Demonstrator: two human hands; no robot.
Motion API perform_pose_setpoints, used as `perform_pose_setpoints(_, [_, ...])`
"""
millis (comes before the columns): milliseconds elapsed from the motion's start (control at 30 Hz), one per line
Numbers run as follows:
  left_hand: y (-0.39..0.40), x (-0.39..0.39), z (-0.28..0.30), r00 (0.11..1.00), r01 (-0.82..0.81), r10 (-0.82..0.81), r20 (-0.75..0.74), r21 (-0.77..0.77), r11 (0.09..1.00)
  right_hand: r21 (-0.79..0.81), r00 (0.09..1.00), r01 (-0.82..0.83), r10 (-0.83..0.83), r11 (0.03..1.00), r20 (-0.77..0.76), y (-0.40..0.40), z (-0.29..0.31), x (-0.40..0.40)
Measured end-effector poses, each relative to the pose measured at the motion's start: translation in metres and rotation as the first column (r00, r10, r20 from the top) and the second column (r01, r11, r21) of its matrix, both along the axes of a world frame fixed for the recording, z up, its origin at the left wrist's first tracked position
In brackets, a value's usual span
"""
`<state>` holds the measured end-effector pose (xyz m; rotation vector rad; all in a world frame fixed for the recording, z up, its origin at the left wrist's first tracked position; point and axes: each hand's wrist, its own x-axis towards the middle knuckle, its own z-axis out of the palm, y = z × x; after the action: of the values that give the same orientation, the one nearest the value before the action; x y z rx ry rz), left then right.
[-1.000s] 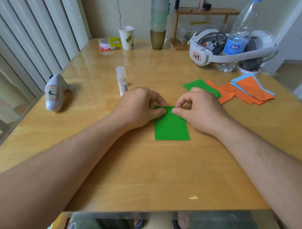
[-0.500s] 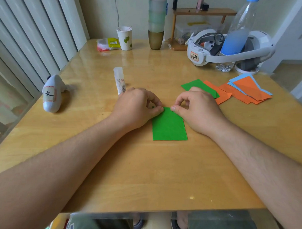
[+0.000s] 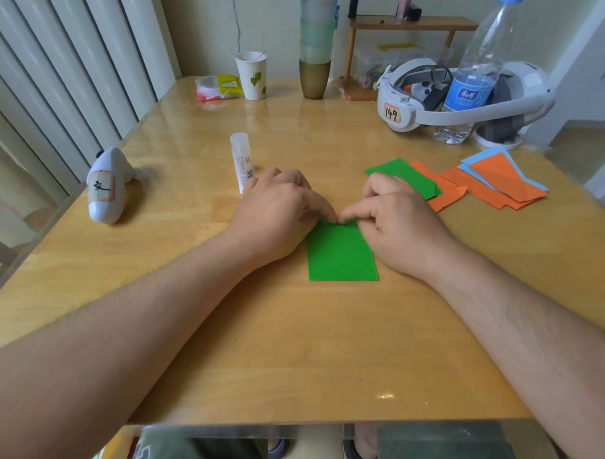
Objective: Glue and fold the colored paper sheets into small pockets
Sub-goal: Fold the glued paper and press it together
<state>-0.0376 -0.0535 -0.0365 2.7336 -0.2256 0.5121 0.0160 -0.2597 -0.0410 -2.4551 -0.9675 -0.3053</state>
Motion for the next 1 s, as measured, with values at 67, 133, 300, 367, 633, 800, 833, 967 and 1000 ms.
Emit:
perform_pose_setpoints(67, [0.001, -0.002, 0.001, 1.000, -0.008, 0.008, 0.003, 0.018, 1.000, -0.033, 1.000, 0.022, -0.023, 0.999, -0.011, -0.002, 0.003, 0.000])
perform_pose_setpoints(133, [0.004, -0.005, 0.002, 1.000, -0.022, 0.022, -0.002, 0.031, 0.999, -0.053, 0.998, 0.055, -0.056, 0.997, -0.018, -0.006, 0.005, 0.000])
perform_pose_setpoints(300, [0.022, -0.012, 0.003, 0.998, -0.058, 0.059, -0.013, 0.050, 0.997, -0.067, 0.997, 0.075, -0.076, 0.995, -0.019, -0.013, 0.007, 0.001])
perform_pose_setpoints(367, [0.027, -0.014, 0.004, 0.997, -0.073, 0.075, -0.033, 0.056, 0.996, -0.064, 0.996, 0.080, -0.081, 0.995, -0.028, -0.017, 0.007, 0.002])
perform_pose_setpoints(633, [0.024, -0.017, 0.005, 0.996, -0.074, 0.077, -0.050, 0.052, 0.996, 0.016, 0.989, 0.146, -0.146, 0.989, 0.032, -0.025, 0.009, 0.003])
perform_pose_setpoints(800, [0.019, -0.019, 0.004, 0.998, -0.002, 0.007, -0.059, 0.077, 0.997, -0.011, 1.000, 0.025, -0.025, 1.000, -0.015, -0.024, 0.006, -0.002])
perform_pose_setpoints(833, [0.019, -0.019, 0.004, 0.998, 0.010, -0.005, -0.060, 0.082, 0.997, -0.033, 0.999, 0.009, -0.011, 0.999, -0.043, -0.023, 0.005, -0.001])
perform_pose_setpoints(967, [0.024, -0.019, 0.004, 0.990, 0.107, -0.108, -0.090, -0.007, 0.994, -0.016, 0.993, -0.058, 0.056, 0.998, -0.102, -0.028, 0.007, 0.001])
perform_pose_setpoints(1000, [0.026, -0.018, 0.003, 0.983, 0.150, -0.154, -0.102, -0.037, 0.988, -0.001, 0.990, -0.085, 0.085, 0.996, -0.109, -0.030, 0.008, 0.001])
